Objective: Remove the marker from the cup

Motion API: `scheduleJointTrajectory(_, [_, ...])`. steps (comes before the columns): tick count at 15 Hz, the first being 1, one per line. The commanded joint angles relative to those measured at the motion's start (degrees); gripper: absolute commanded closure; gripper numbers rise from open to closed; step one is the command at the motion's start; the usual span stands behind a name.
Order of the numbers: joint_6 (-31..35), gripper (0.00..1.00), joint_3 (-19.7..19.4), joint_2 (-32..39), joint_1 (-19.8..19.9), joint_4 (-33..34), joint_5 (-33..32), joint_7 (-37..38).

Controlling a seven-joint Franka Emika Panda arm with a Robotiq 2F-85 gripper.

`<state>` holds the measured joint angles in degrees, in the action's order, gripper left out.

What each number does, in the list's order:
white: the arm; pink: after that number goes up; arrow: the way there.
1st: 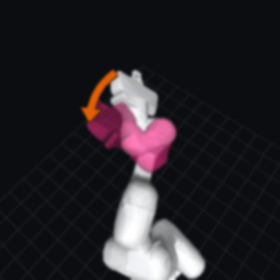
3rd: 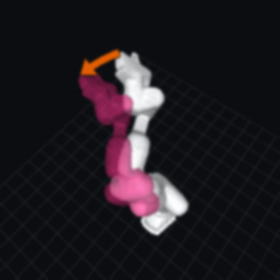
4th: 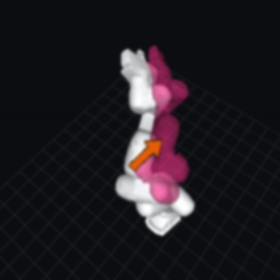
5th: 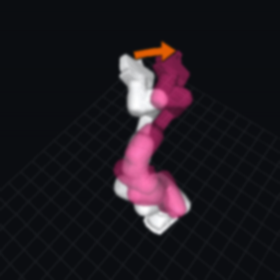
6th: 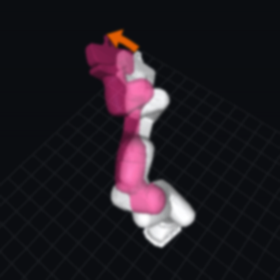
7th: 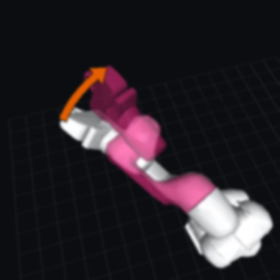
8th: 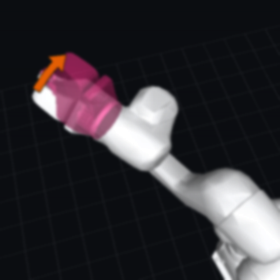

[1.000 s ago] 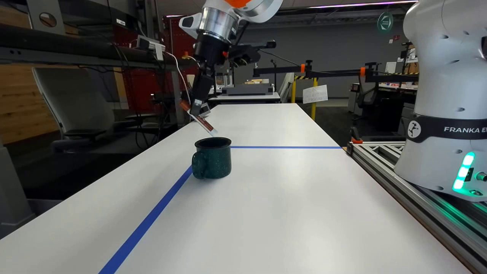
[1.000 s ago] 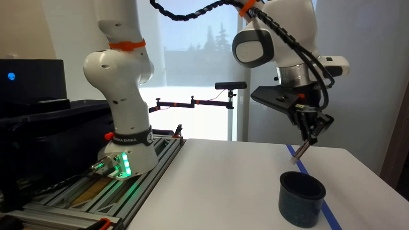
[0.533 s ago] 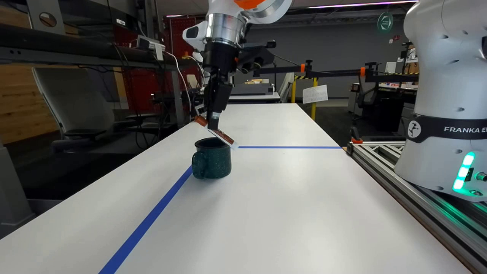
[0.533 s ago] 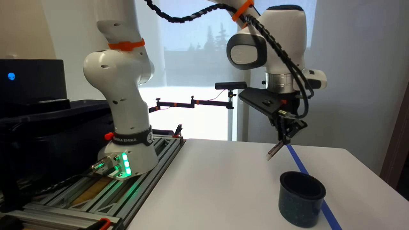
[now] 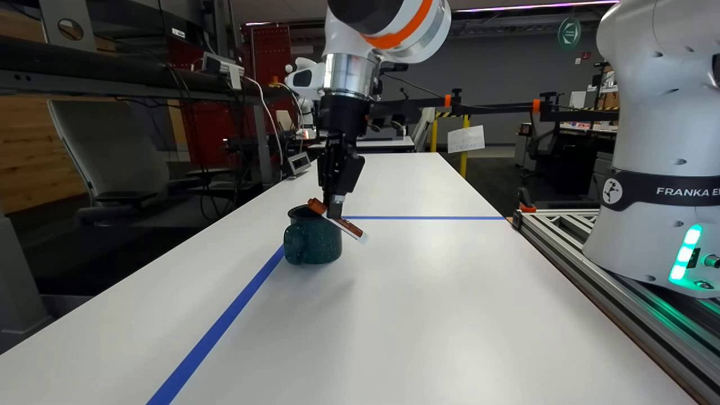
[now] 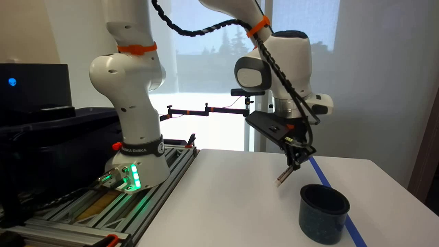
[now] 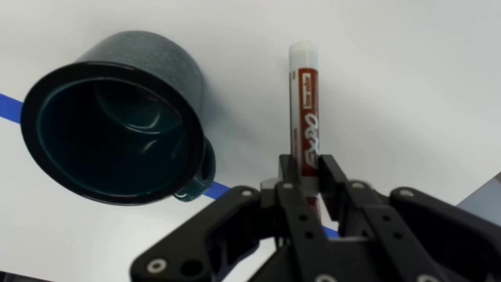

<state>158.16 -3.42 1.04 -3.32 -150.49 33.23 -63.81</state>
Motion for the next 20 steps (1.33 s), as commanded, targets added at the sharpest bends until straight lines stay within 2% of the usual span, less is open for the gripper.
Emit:
scheduleJointTrajectory(1, [6.89,0.95,0.9,2.86,-0.13,-1.09,8.54,-9.11])
scheduleJointTrajectory(6, [11.19,0.95,2.69,7.53,0.73,-0.04,19.41,-19.91])
scheduleJointTrajectory(10, [13.01,0.95,3.88,10.27,1.26,0.63,24.28,-25.48])
scheduleJointTrajectory(20, [11.31,0.95,6.67,15.55,4.62,5.28,36.35,-35.45])
